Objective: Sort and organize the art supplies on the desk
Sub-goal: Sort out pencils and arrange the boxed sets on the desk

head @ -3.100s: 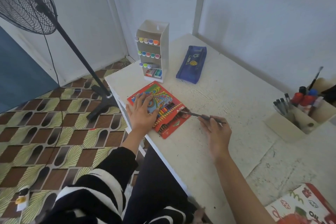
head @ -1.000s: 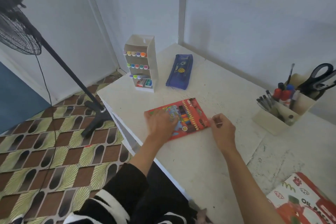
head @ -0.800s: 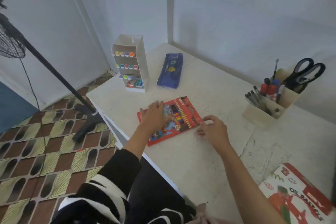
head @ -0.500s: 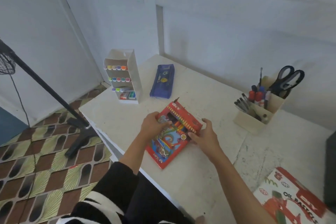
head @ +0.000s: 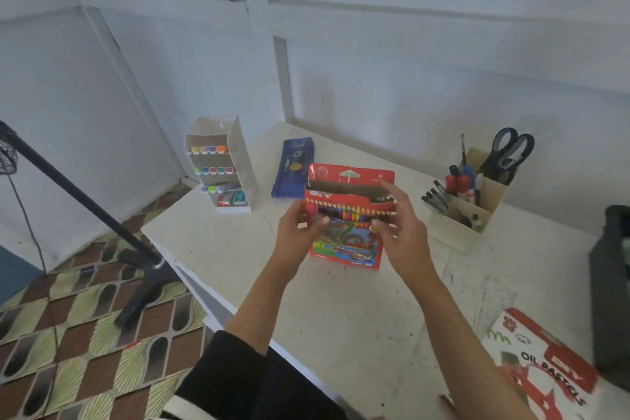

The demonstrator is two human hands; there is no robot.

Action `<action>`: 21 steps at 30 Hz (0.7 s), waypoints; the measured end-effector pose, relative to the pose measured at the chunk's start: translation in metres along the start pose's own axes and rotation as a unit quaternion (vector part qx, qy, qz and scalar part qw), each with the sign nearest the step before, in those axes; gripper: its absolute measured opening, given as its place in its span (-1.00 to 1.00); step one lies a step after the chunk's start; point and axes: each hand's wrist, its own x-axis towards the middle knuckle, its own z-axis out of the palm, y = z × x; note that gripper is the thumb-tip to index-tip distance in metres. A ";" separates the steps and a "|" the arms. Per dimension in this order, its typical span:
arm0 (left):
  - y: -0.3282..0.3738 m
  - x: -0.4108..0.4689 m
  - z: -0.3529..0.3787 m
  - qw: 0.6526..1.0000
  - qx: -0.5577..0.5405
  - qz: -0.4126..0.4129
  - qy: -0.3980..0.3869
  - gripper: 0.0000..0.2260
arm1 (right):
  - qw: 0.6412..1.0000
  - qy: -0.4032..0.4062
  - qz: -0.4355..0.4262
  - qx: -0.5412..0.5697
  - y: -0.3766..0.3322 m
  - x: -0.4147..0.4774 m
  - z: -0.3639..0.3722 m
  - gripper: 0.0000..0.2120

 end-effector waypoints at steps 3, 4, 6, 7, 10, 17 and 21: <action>0.008 0.001 -0.002 1.000 -0.019 -0.003 0.013 -0.85 | 1.000 -0.006 -0.010 -0.014 0.000 -0.003 -0.002 -0.56; 0.013 0.003 -0.003 0.999 -0.035 -0.001 0.015 -0.81 | 1.000 -0.008 -0.013 -0.014 -0.001 -0.003 -0.003 -0.56; 0.027 0.009 -0.003 0.998 -0.055 -0.013 0.023 -0.69 | 1.000 -0.010 -0.020 -0.016 -0.002 -0.002 -0.004 -0.58; 0.033 0.013 -0.003 0.998 -0.055 -0.022 0.025 -0.67 | 0.999 -0.012 -0.026 -0.019 -0.001 -0.002 -0.004 -0.60; 0.039 0.020 0.002 0.998 -0.041 -0.046 0.021 -0.73 | 0.999 -0.014 -0.033 -0.029 0.005 -0.003 -0.005 -0.64; 0.024 0.002 0.002 0.998 -0.037 -0.012 -0.047 -0.81 | 0.999 -0.022 -0.015 -0.041 0.008 -0.005 -0.007 -0.59; -0.010 -0.007 0.001 0.996 0.005 -0.068 -0.063 -0.91 | 0.995 -0.040 -0.009 -0.090 0.016 -0.014 -0.005 -0.48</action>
